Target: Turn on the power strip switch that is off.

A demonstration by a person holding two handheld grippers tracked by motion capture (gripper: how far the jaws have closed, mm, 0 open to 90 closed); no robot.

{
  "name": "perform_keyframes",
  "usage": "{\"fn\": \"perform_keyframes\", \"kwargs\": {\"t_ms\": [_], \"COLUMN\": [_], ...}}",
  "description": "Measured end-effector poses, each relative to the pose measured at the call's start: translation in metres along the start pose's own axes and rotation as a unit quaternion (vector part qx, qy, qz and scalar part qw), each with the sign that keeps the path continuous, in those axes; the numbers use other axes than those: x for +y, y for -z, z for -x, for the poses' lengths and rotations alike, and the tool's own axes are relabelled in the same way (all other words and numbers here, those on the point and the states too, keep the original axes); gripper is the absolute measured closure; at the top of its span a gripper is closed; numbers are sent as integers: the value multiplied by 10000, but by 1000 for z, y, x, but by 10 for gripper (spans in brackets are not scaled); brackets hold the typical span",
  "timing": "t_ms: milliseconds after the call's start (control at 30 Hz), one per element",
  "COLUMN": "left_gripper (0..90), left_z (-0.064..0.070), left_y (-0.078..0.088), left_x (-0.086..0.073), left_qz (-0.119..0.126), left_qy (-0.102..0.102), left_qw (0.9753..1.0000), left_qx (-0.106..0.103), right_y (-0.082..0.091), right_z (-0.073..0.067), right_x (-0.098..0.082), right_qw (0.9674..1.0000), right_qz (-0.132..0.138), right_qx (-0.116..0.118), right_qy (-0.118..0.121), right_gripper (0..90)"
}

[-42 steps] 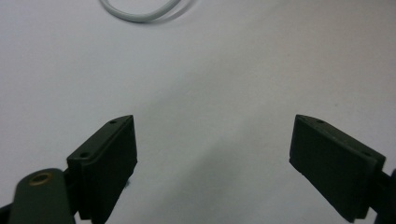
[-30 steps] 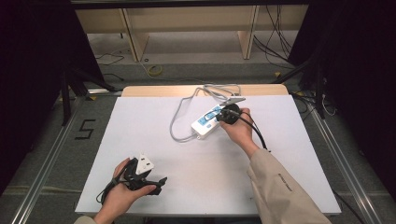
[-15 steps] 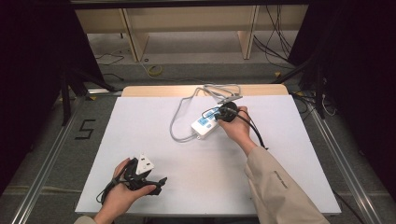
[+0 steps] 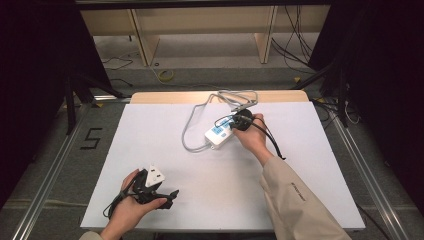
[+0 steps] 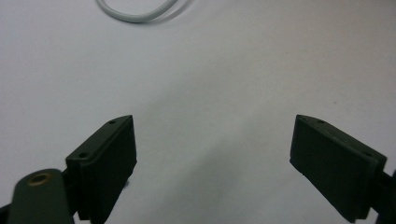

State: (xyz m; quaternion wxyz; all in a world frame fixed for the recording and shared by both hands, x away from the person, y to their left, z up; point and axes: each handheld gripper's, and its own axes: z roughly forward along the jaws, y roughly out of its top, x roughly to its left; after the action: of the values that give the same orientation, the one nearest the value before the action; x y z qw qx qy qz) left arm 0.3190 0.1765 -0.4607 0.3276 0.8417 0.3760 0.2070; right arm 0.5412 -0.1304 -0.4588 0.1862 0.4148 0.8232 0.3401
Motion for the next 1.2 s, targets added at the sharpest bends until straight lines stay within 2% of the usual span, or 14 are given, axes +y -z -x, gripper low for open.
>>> {"fn": "perform_keyframes", "kwargs": {"t_ms": [133, 1200], "left_gripper": [142, 142], "left_z": [0, 1], "left_y": [0, 0], "left_x": [0, 0], "left_qz": [-8, 3], "left_qy": [5, -13], "left_qw": [10000, 10000], "left_qx": [7, 7], "right_y": [0, -2], "right_z": [1, -2], "right_x": [1, 5], "right_qw": [9999, 9995], "right_qz": [-76, -264], "right_qx": [19, -64], "right_qy": [70, 153], "right_gripper": [900, 900]}}
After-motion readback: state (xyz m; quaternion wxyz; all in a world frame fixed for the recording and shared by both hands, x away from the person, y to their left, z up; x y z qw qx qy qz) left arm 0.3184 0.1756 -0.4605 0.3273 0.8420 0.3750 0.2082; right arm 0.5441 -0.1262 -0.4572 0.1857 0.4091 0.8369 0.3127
